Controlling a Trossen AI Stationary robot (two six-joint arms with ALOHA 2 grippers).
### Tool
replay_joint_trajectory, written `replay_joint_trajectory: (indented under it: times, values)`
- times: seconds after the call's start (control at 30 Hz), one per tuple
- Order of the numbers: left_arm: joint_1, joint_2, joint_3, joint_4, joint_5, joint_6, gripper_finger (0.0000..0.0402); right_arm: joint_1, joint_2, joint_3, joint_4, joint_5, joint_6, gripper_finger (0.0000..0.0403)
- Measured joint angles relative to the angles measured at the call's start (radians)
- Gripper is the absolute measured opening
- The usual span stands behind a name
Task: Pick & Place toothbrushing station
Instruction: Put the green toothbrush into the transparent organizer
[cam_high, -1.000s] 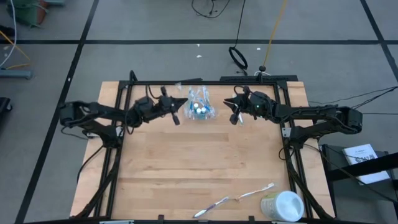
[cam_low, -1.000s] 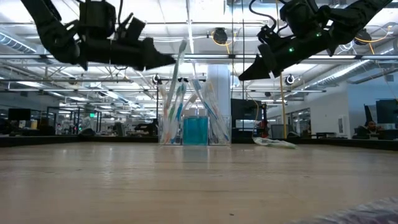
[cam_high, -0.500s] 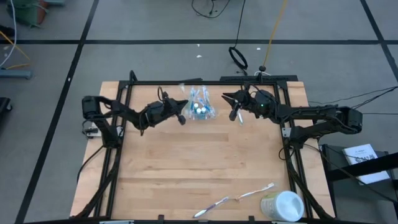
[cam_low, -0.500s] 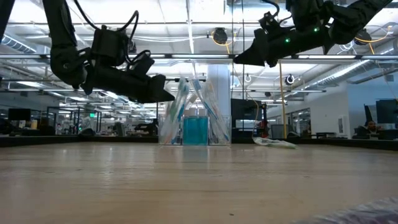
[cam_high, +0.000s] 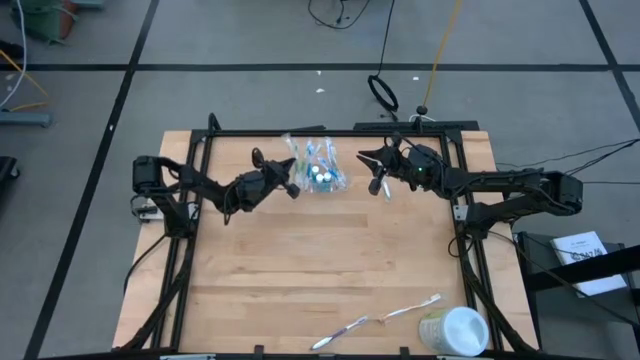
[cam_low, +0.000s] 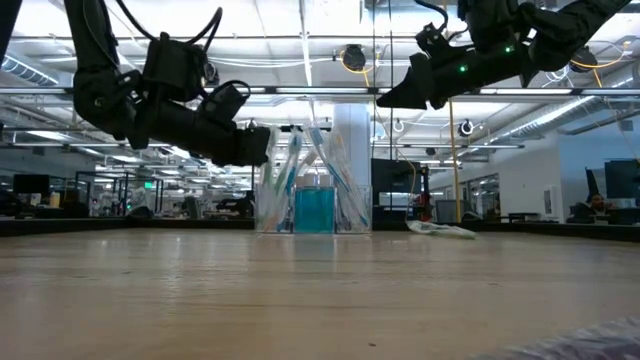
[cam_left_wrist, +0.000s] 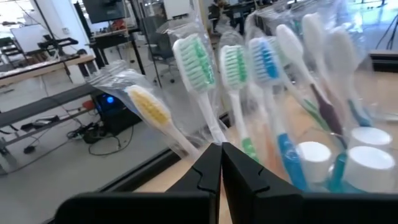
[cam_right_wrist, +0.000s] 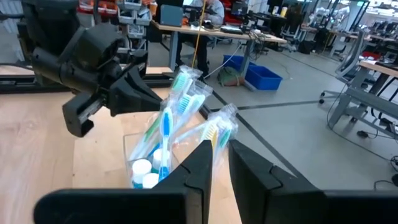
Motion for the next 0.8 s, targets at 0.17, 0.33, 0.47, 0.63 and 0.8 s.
replay_joint_trajectory:
  times: [0.17, 0.33, 0.47, 0.63, 0.8]
  values:
    - [-0.019, 0.000, 0.000, 0.000, -0.002, -0.034, 0.0003, 0.000, 0.000, 0.000, -0.010, 0.000, 0.001, 0.0043]
    - [-0.018, 0.000, 0.000, -0.003, 0.001, -0.091, 0.0035, 0.000, 0.000, 0.000, -0.054, 0.001, 0.001, 0.0043]
    - [-0.026, 0.000, 0.000, -0.038, 0.010, -0.113, 0.0091, 0.003, 0.000, 0.000, -0.057, 0.001, 0.009, 0.0048]
    - [-0.070, -0.029, 0.000, -0.046, -0.052, 0.008, 0.0151, 0.023, 0.000, 0.000, -0.078, 0.001, 0.012, 0.0077]
    - [-0.144, -0.115, 0.000, -0.044, -0.178, 0.124, 0.0184, 0.038, 0.001, 0.000, -0.127, 0.003, 0.066, 0.0114]
